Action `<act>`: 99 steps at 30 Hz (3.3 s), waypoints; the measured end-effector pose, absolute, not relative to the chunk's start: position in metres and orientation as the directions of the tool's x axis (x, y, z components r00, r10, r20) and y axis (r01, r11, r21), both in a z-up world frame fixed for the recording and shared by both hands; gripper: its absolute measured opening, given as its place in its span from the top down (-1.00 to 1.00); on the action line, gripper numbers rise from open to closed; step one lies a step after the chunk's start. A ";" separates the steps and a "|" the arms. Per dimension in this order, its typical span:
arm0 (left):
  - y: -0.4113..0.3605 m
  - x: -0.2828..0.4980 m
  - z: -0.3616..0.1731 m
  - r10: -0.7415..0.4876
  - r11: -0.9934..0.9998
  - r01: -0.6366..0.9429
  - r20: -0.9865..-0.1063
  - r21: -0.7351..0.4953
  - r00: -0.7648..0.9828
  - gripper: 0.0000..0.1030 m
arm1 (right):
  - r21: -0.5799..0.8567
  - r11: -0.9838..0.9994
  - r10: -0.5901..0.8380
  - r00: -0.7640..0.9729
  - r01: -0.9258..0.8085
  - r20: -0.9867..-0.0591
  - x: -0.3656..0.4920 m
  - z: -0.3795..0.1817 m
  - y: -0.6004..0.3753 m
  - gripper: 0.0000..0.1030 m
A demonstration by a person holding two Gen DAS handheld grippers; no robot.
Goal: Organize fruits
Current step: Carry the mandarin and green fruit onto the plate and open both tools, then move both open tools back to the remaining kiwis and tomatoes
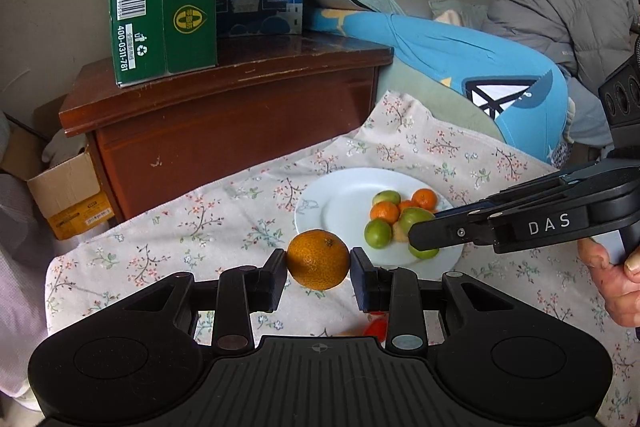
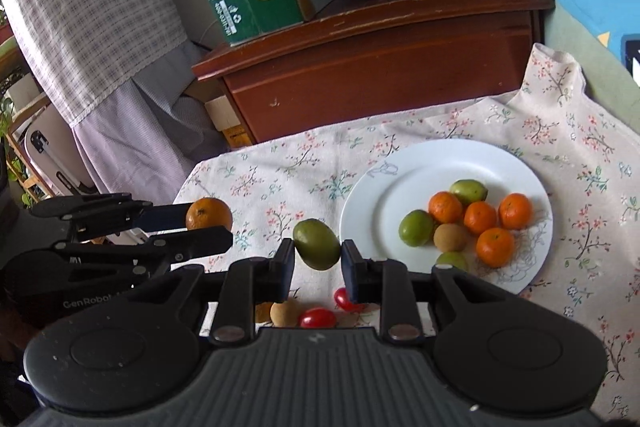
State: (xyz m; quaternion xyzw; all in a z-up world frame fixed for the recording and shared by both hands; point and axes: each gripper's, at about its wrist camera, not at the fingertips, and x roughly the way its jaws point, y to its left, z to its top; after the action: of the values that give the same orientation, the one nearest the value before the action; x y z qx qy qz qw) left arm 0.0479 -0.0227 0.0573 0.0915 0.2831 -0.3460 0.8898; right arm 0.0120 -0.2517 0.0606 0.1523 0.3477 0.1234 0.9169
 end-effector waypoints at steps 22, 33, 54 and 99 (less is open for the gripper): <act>-0.075 0.078 0.034 -0.520 0.796 0.598 -0.609 -0.093 0.598 0.39 | 0.430 0.902 0.303 0.765 -0.038 -0.568 0.068 0.053 -0.300 0.51; -0.098 0.089 0.010 -0.496 0.804 0.586 -0.655 -0.099 0.570 0.39 | 0.441 0.898 0.300 0.720 0.009 -0.626 0.090 0.022 -0.307 0.51; -0.095 0.095 0.026 -0.452 0.855 0.507 -0.637 -0.109 0.625 -0.10 | 0.432 0.901 0.263 0.727 0.051 -0.634 0.094 0.023 -0.309 0.42; -0.013 0.023 0.019 -0.342 0.809 0.584 -0.752 0.070 0.563 -0.11 | 0.357 0.918 0.386 0.594 -0.173 -0.706 0.005 0.010 -0.223 0.34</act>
State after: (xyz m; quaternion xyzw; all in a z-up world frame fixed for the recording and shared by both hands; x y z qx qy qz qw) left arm 0.0229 -0.0127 0.0188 0.1574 0.3842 -0.2658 0.8700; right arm 0.0047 -0.2231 0.0095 0.1262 0.4219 0.1582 0.8837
